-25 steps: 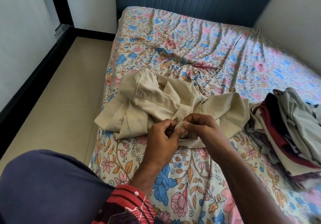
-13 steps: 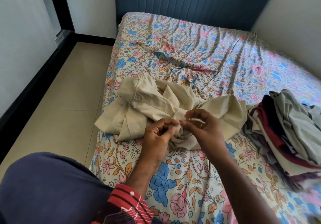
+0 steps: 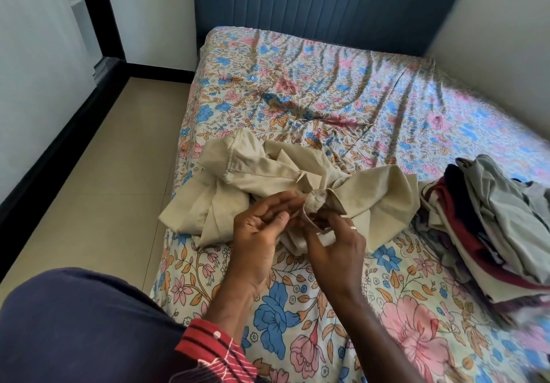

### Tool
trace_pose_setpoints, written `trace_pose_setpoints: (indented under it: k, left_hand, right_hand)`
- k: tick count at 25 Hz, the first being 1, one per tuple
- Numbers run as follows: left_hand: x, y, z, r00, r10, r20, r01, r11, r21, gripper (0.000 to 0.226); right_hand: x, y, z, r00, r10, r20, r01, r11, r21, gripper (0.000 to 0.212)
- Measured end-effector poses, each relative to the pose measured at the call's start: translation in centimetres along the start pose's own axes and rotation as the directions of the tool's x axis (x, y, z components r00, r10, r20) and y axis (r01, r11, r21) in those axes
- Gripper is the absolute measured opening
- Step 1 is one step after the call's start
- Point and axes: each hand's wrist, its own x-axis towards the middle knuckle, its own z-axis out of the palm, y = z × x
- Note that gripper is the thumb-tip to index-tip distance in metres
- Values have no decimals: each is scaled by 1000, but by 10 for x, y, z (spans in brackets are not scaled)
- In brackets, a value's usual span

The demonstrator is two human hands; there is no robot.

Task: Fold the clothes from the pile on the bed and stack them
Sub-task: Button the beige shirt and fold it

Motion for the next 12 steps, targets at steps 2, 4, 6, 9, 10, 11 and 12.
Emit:
trace_pose_setpoints:
  k: [2,4,6,9,10,11,12]
  left_hand:
    - [4,-7,-8,979,177,-97,-122,902,414,26]
    - [6,-17,-13,948,317,-7,-216,662,718,31]
    - [8,-22,-12,945,325,44,-223,537,814,41]
    - [16,-25,-12,924,377,66,-238,430,871,36]
    - [18,-25,-15,915,397,78,-252,407,878,28]
    - [19,-23,-17,904,415,98,-276,393,877,21]
    - [22,-20,-20,895,432,111,-303,406,862,16]
  right_hand:
    - [7,-4,-1,994,89,-64,-81,990,113,12]
    - [17,-5,-9,986,139,-88,-118,970,213,9]
    - [25,-7,-19,993,94,-68,-78,974,215,10]
    - [34,-13,-34,998,-3,62,-11,975,223,18]
    - [38,-15,-41,993,-20,117,-6,976,219,21]
    - [44,-14,-51,984,-46,173,15,984,178,22]
    - [52,-8,-62,966,-71,247,43,992,117,21]
